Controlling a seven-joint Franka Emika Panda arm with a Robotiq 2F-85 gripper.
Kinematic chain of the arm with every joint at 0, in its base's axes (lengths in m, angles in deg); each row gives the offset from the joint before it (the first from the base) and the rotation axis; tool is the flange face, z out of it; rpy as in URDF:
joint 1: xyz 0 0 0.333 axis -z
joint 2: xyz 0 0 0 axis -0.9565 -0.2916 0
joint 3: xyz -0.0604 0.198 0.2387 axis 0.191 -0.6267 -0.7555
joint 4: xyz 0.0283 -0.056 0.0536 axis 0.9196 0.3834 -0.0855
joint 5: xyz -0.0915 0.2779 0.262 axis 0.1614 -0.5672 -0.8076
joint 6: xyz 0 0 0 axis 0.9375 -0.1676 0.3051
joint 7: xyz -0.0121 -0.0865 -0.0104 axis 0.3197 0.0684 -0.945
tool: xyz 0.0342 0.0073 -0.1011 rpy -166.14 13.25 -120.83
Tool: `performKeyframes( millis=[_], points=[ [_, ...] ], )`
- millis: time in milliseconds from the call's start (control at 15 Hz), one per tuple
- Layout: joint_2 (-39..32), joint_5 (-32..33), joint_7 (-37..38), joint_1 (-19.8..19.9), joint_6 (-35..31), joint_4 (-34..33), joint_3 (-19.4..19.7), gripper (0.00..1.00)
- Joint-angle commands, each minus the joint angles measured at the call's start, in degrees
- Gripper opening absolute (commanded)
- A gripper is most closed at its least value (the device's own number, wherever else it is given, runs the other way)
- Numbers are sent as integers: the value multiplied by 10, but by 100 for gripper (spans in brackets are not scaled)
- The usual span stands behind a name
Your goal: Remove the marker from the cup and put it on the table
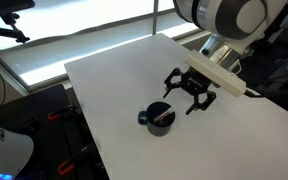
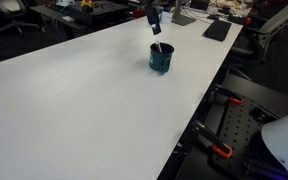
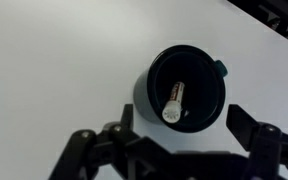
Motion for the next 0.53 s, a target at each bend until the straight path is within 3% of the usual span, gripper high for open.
performKeyframes(
  millis=[0,333,467],
  points=[
    [10,3,-8,3,-6,19,-3,100],
    [7,3,-8,3,-5,24,-4,100],
    [6,4,-9,3,-5,26,-4,90]
  ],
)
